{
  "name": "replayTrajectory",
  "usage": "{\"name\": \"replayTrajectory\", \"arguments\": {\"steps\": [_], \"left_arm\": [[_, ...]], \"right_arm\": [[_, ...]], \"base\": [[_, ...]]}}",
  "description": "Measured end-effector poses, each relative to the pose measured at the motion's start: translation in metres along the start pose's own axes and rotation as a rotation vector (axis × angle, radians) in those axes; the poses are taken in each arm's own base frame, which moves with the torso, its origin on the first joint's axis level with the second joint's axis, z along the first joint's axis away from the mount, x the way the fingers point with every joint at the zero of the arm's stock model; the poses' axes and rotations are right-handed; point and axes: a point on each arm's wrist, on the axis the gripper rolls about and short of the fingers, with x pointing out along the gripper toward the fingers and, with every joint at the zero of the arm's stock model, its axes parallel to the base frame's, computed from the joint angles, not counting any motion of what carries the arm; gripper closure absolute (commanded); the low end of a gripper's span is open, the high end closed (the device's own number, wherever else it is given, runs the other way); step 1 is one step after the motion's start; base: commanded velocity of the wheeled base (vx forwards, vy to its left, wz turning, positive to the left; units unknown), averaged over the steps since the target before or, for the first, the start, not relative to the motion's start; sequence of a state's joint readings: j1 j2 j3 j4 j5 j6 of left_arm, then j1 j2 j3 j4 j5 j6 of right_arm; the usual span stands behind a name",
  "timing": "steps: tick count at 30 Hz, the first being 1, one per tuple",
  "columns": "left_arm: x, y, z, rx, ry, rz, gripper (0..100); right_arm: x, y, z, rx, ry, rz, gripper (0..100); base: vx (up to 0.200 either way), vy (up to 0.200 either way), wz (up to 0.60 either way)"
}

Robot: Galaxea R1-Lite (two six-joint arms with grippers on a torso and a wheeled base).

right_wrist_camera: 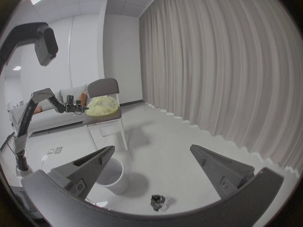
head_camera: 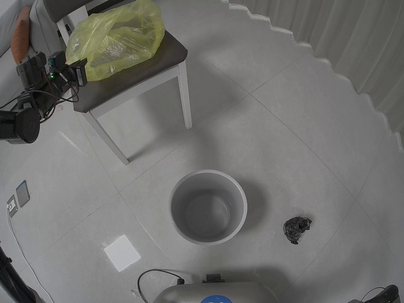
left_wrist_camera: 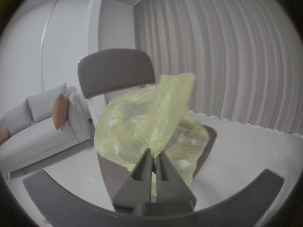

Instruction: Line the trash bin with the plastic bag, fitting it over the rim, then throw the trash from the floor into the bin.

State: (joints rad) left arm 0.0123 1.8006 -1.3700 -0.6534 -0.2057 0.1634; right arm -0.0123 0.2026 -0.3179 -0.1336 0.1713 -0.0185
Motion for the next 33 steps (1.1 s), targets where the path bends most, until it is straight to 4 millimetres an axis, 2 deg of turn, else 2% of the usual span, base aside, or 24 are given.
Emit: {"name": "replayTrajectory", "arguments": {"steps": [6,12,16,19,20,24,27,33], "left_arm": [[-0.043,-0.026,0.053,0.103,0.033,-0.167,100],[-0.088,-0.046,0.1,0.229,0.043,-0.309,100],[-0.117,-0.056,0.14,0.285,-0.021,-0.39,100],[-0.136,-0.062,0.161,0.302,-0.047,-0.445,100],[-0.146,-0.064,0.173,0.311,-0.064,-0.476,100],[-0.165,-0.069,0.188,0.321,-0.076,-0.548,100],[-0.178,-0.072,0.195,0.373,-0.072,-0.609,100],[-0.194,-0.071,0.197,0.461,-0.004,-0.691,100]], "right_arm": [[0.04,-0.007,0.072,-0.041,-0.034,0.035,0],[0.095,-0.017,0.118,-0.077,-0.026,0.072,0],[0.13,-0.02,0.14,-0.085,-0.032,0.116,0],[0.152,-0.021,0.15,-0.085,-0.03,0.142,0],[0.164,-0.021,0.154,-0.082,-0.022,0.158,0],[0.191,-0.019,0.155,-0.071,0.017,0.191,0],[0.214,-0.017,0.15,-0.061,0.062,0.213,0],[0.241,-0.015,0.138,-0.05,0.12,0.237,0]], "base": [[0.0,0.0,0.0],[0.0,0.0,0.0],[0.0,0.0,0.0],[0.0,0.0,0.0],[0.0,0.0,0.0],[0.0,0.0,0.0],[0.0,0.0,0.0],[0.0,0.0,0.0]]}}
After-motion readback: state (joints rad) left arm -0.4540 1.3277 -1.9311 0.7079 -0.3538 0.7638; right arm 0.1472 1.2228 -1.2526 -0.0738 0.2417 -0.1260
